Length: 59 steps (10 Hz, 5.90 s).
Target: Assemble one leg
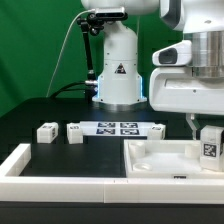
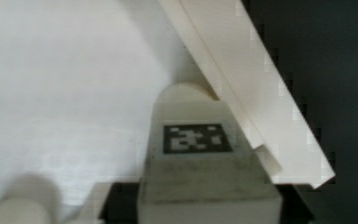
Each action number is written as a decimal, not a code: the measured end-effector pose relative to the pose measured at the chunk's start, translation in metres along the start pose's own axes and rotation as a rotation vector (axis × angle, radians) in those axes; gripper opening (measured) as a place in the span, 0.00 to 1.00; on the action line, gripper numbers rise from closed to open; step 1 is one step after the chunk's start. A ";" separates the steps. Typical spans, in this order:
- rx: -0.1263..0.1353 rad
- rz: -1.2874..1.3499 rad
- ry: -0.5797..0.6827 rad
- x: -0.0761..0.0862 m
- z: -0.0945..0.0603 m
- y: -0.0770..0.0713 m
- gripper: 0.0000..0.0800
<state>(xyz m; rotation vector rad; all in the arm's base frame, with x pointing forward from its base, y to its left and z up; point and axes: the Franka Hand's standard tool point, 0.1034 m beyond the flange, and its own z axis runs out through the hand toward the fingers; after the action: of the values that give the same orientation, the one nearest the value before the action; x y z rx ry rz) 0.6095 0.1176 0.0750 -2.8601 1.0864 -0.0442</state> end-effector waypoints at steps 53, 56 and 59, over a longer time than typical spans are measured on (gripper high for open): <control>0.028 0.145 -0.036 -0.004 -0.004 -0.009 0.81; 0.020 -0.193 -0.022 0.001 -0.003 -0.006 0.81; -0.013 -0.510 0.007 0.003 0.000 -0.004 0.81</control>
Offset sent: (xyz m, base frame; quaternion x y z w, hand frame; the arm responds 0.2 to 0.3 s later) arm -0.0050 -0.0036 -0.0030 -0.0075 0.0224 0.2523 0.9674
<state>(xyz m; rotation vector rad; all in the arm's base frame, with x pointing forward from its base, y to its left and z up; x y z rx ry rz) 0.6146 0.1187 0.0757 -3.0654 0.3334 -0.0776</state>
